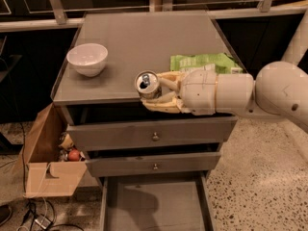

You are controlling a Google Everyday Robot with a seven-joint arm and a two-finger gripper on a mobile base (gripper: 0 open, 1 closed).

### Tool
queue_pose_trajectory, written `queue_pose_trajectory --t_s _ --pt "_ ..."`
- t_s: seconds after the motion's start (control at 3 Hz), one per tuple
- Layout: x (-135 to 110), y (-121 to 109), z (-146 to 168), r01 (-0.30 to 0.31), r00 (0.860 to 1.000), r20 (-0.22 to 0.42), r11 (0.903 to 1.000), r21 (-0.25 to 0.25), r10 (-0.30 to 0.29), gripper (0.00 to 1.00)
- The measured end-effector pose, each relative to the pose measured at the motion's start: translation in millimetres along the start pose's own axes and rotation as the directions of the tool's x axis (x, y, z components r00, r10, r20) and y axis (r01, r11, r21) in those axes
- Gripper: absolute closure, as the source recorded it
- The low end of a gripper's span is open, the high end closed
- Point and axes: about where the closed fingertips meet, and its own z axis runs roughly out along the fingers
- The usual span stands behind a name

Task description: Pick redbull can from bottom drawer and place on counter

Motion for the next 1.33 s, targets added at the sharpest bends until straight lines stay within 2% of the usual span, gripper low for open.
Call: queue_pose_trajectory --t_s 0.67,1.0,1.33 --pt "-39 -50 15 0.071 0.997 0.043 0.9974 0.006 -0.072 1.00" --pt "-48 -68 29 0.094 0.994 0.049 0.9951 -0.029 -0.093 1.00" --pt "-40 -82 47 0.089 0.995 0.046 0.9930 -0.078 -0.085 1.00"
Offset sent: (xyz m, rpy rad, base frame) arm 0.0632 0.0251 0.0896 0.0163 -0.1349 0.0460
